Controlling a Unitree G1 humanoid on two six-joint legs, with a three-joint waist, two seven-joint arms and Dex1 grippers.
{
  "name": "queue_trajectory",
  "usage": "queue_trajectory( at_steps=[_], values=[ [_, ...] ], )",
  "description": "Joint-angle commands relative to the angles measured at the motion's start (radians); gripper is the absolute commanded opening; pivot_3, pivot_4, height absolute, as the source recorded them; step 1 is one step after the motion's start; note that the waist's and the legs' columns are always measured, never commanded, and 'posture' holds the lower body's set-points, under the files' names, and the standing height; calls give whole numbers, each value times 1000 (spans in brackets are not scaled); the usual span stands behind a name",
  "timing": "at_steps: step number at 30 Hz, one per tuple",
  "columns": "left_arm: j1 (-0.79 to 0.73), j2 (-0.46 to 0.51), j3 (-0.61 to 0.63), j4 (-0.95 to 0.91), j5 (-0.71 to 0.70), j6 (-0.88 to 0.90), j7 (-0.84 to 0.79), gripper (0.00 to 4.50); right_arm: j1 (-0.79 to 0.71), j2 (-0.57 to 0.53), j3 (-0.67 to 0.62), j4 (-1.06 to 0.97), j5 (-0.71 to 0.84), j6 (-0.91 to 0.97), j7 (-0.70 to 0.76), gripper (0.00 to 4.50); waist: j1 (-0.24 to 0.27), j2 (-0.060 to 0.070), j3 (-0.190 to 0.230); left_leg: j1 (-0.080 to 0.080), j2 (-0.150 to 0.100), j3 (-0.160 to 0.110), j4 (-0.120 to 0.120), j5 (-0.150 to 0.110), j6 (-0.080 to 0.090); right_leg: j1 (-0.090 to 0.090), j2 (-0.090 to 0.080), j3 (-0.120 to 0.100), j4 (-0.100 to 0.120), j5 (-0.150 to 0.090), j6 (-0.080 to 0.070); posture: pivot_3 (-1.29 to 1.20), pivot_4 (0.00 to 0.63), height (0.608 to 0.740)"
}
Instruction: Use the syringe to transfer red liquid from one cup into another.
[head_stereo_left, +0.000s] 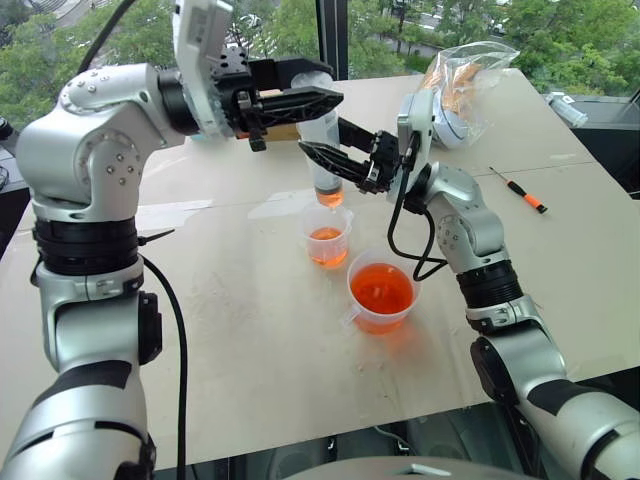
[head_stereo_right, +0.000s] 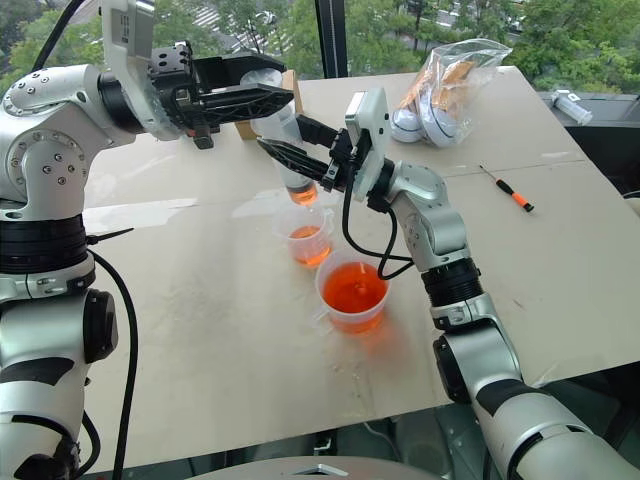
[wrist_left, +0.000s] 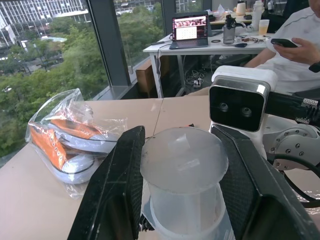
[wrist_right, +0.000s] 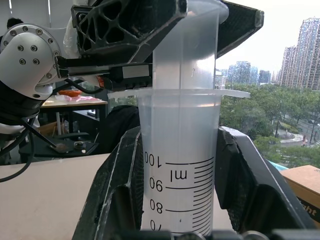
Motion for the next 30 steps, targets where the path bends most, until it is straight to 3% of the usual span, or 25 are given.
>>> queue_trajectory(
  at_steps=[1, 13, 30],
  values=[
    [-13, 22, 25, -23, -2, -3, -5, 1814, -9, 8, -2, -32, -2, -21, 12, 1439, 0, 0, 0, 0, 0, 0, 0, 0, 0, 0, 0, 0, 0, 0, 0, 0, 150, 740],
    [95, 67, -72, -40, 111, -62, -48, 1814, -14, 27, -12, -54, 8, 1, 11, 1439, 1, 0, 0, 0, 0, 0, 0, 0, 0, 0, 0, 0, 0, 0, 0, 0, 150, 740],
    [126, 44, -108, -30, 123, -76, -59, 1814, -21, 38, -26, -67, 18, 18, 7, 1439, 1, 0, 0, 0, 0, 0, 0, 0, 0, 0, 0, 0, 0, 0, 0, 0, 150, 740]
  ],
)
